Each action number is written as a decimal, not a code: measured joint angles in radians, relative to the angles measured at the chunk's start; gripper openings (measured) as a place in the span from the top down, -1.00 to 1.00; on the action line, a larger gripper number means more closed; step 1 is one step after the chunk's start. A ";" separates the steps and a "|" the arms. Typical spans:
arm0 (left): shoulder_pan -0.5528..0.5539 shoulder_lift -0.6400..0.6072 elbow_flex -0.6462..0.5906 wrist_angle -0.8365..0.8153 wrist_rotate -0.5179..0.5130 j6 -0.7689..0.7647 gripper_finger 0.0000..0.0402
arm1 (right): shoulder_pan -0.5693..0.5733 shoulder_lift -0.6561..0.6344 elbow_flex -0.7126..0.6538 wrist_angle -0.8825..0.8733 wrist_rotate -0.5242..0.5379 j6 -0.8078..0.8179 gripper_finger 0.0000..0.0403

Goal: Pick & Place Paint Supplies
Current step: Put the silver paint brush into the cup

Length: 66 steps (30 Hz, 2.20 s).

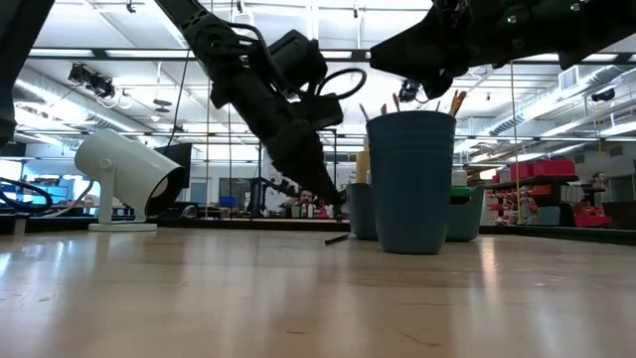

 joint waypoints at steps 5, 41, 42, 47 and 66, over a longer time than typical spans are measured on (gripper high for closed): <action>-0.008 -0.009 -0.006 -0.011 -0.127 -0.278 -0.09 | 0.000 0.000 0.000 0.000 0.000 -0.003 0.47; -0.229 0.114 -0.172 0.380 -0.689 -0.787 -0.09 | 0.001 0.000 -0.001 0.025 0.001 -0.006 0.47; -0.231 0.114 -0.172 0.389 -0.693 -0.787 -0.09 | 0.001 0.000 -0.001 0.025 0.001 -0.006 0.47; -0.231 0.114 -0.172 0.391 -0.731 -0.784 -0.09 | 0.001 0.000 -0.001 0.025 0.001 -0.006 0.47; -0.252 0.231 -0.129 0.392 -0.738 -0.740 0.12 | 0.001 0.000 0.000 0.016 0.001 -0.008 0.47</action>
